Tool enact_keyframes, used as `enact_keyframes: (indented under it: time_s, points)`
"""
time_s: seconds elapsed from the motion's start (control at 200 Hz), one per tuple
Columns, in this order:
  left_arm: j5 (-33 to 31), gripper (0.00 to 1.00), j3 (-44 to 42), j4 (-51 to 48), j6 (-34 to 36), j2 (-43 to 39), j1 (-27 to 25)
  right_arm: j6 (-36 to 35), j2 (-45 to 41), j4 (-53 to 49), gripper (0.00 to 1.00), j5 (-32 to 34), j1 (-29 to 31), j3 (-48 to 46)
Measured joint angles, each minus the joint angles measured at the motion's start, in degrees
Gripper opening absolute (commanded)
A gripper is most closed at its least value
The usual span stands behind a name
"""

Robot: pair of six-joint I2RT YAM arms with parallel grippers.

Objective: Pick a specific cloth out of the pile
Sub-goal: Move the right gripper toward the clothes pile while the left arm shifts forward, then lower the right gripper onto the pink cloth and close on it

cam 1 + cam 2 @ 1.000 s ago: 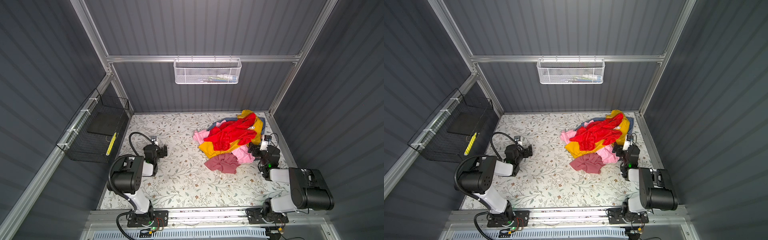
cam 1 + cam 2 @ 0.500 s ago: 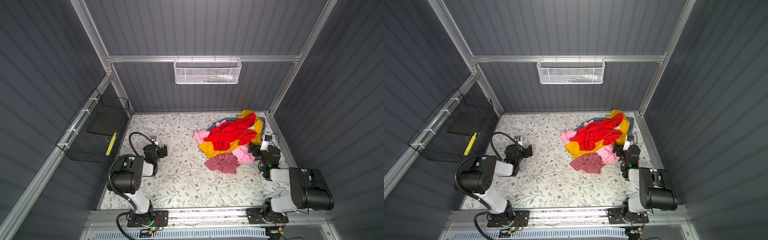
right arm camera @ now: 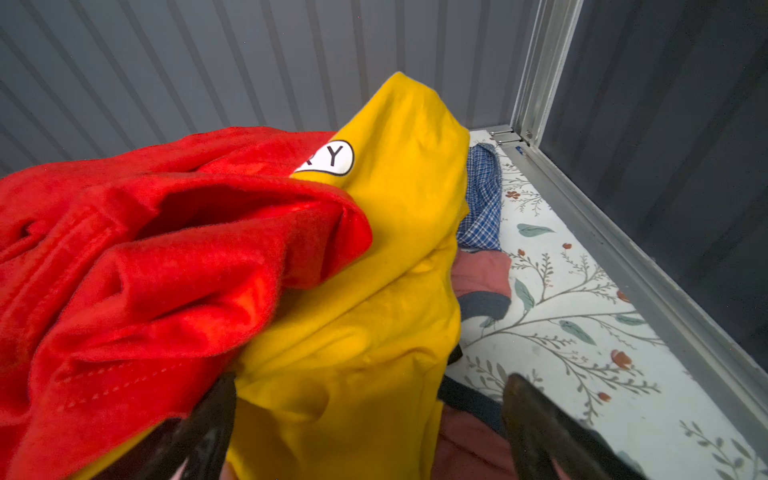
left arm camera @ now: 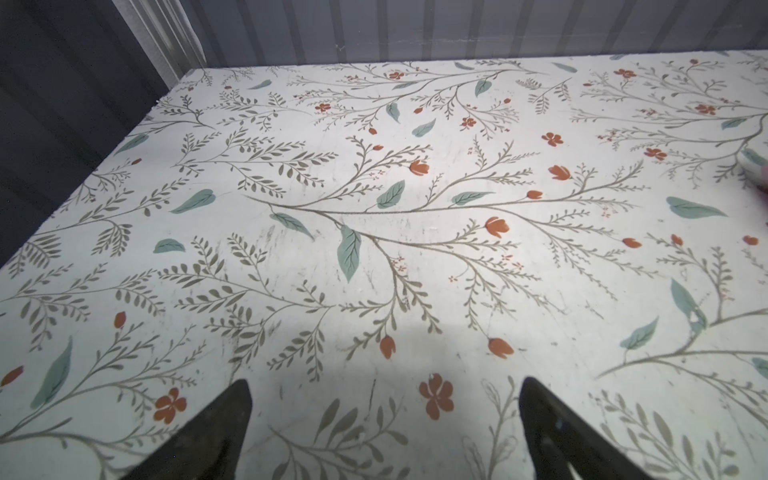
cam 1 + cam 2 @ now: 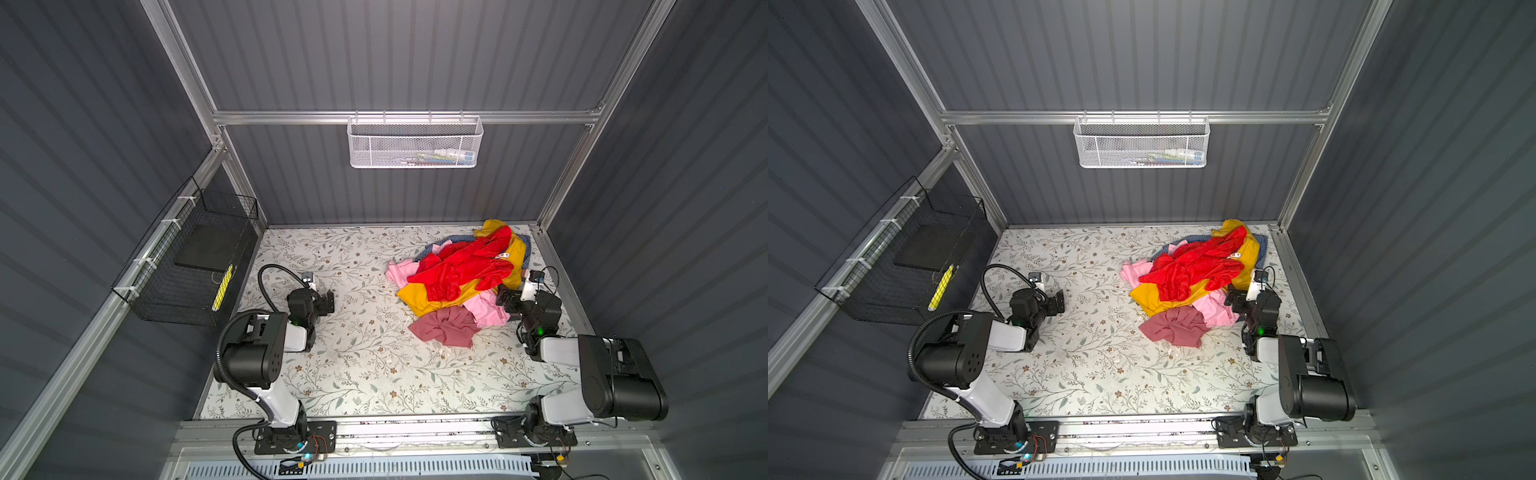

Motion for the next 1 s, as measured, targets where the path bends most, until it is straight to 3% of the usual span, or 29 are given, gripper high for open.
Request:
enact_keyframes:
  time_s: [0.1, 0.245, 0.37, 0.51, 0.745, 1.001]
  points:
    - [-1.3, 1.00, 7.4, -13.6, -2.1, -5.3, 0.0, 2.1, -6.5, -5.4, 0.99, 0.8, -1.6, -0.2]
    - [-1.1, 1.00, 18.9, -25.3, -7.3, -10.9, 0.0, 7.1, -20.7, -23.3, 0.99, -0.3, -4.9, 6.6]
    - [-1.1, 1.00, 17.5, -28.1, -12.2, -14.5, -1.6, 10.2, -27.9, -35.6, 0.99, -5.4, -5.2, 14.3]
    - [-1.1, 1.00, 16.3, -33.2, -14.7, -14.2, -7.2, 13.3, -33.5, -43.8, 0.97, -10.9, -3.8, 16.2]
    - [1.0, 1.00, 16.7, -34.4, -18.1, -10.1, -15.0, 12.0, -34.6, -57.7, 0.96, -9.0, 10.8, 19.9]
    - [1.1, 1.00, 16.7, -33.7, -22.4, -6.4, -21.4, 0.7, -24.7, -72.3, 0.89, -2.3, 23.6, 34.5]
